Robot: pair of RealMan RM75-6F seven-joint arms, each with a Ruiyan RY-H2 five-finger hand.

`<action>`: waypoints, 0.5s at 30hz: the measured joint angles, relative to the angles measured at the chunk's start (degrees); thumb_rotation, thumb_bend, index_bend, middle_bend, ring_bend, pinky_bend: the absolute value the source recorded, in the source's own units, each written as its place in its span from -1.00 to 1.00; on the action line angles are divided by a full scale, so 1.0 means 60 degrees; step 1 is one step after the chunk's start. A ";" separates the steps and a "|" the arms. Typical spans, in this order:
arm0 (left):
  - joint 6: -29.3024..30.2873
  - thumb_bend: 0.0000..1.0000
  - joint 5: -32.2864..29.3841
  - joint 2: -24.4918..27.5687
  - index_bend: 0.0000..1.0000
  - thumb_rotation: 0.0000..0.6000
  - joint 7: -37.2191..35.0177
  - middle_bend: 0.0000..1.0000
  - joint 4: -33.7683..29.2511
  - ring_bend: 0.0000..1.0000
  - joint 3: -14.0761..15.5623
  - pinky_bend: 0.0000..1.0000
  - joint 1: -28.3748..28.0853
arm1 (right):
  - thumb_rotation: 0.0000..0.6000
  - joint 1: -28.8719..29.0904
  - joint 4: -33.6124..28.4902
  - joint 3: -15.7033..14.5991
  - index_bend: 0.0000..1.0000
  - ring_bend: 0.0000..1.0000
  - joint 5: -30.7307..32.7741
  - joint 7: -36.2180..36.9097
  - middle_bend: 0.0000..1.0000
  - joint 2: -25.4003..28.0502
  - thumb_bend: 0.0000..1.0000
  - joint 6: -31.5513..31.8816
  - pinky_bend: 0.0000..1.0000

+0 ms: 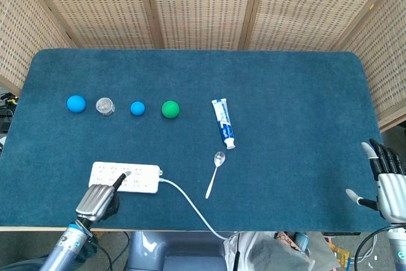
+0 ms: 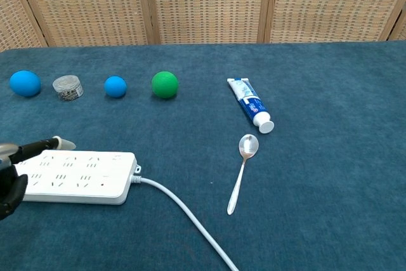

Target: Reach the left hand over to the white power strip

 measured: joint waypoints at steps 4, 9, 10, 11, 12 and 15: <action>-0.0212 0.90 -0.0624 -0.0409 -0.83 1.00 0.0409 1.00 -0.0077 1.00 -0.0116 1.00 -0.0220 | 1.00 0.0010 0.0010 0.0004 -1.00 -1.00 0.0020 0.0092 -1.00 0.0028 -1.00 -0.0033 -1.00; -0.0281 0.91 -0.1066 -0.0762 -0.80 1.00 0.0644 1.00 -0.0029 1.00 -0.0183 1.00 -0.0402 | 1.00 0.0023 0.0022 0.0000 -1.00 -1.00 0.0037 0.0168 -1.00 0.0059 -1.00 -0.0084 -1.00; -0.0294 0.91 -0.1104 -0.0807 -0.80 1.00 0.0664 1.00 -0.0008 1.00 -0.0191 1.00 -0.0430 | 1.00 0.0025 0.0022 -0.0001 -1.00 -1.00 0.0038 0.0174 -1.00 0.0062 -1.00 -0.0087 -1.00; -0.0303 0.91 -0.1136 -0.0848 -0.79 1.00 0.0682 1.00 0.0013 1.00 -0.0195 1.00 -0.0455 | 1.00 0.0023 0.0020 -0.0001 -1.00 -1.00 0.0040 0.0183 -1.00 0.0068 -1.00 -0.0088 -1.00; -0.0302 0.91 -0.1165 -0.0900 -0.79 1.00 0.0704 1.00 0.0041 1.00 -0.0194 1.00 -0.0477 | 1.00 0.0024 0.0021 0.0000 -1.00 -1.00 0.0044 0.0195 -1.00 0.0072 -1.00 -0.0090 -1.00; -0.0279 0.92 -0.1261 -0.1003 -0.76 1.00 0.0763 1.00 0.0094 1.00 -0.0159 1.00 -0.0522 | 1.00 0.0027 0.0024 0.0007 -1.00 -1.00 0.0061 0.0229 -1.00 0.0081 -1.00 -0.0099 -1.00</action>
